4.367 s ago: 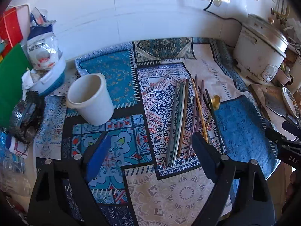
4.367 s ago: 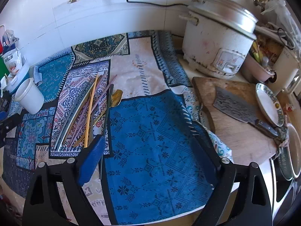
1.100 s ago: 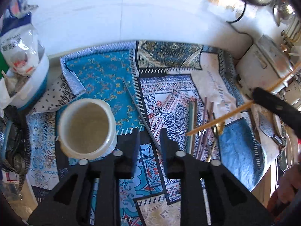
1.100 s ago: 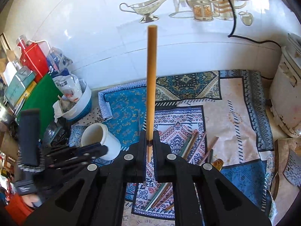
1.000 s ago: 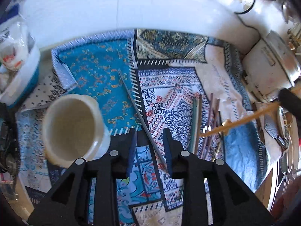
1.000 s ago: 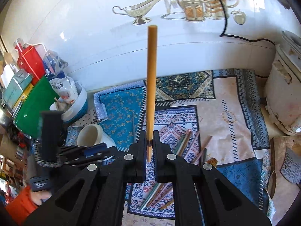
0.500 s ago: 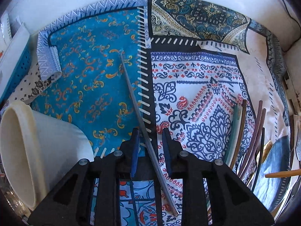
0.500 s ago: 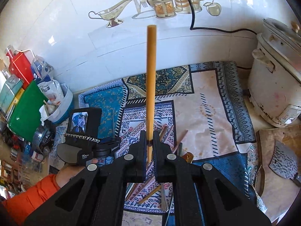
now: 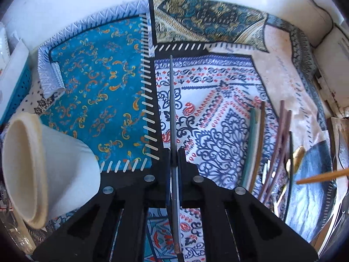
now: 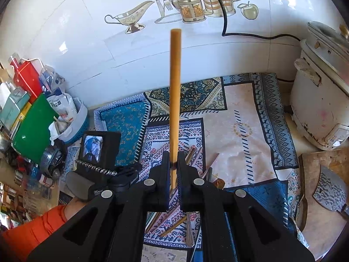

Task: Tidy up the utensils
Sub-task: 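Lift both held chopsticks and carry them toward the white cup, then lower both chopsticks into the white cup and open both tools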

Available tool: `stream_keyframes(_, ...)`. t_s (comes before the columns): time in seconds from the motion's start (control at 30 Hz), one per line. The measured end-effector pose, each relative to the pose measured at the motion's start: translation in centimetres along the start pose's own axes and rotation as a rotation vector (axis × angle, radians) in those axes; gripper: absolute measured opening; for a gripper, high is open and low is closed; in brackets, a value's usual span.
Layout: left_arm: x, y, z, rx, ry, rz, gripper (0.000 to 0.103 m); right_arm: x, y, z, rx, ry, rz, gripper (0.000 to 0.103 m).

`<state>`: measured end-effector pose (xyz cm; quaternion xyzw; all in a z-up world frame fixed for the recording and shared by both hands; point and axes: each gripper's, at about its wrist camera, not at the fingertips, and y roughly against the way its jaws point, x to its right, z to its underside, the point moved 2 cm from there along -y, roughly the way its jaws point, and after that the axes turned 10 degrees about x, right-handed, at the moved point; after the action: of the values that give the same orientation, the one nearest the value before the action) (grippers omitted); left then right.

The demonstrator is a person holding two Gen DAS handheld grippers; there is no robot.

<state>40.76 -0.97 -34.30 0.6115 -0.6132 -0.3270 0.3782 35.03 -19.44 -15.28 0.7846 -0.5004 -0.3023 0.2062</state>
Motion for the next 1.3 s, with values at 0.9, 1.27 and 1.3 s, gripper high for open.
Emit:
stream_keyframes(0.9, -13.8, 21.0, -7.1, 0.634, 0.174, -0.023, 0.004, -14.7, -1.6, -4.4, 0.093, 0.147, -0.182, 0.006)
stream_keyframes(1.27, -16.6, 15.4, -6.8, 0.586, 0.2, 0.009, 0.004, -19.0, -6.5, -2.5, 0.0, 0.17, -0.206, 0.006)
stream_keyframes(1.3, -16.8, 14.6, -6.6, 0.577, 0.2, 0.011, 0.004, -19.0, -7.0, -2.2, -0.016, 0.167, -0.203, 0.006)
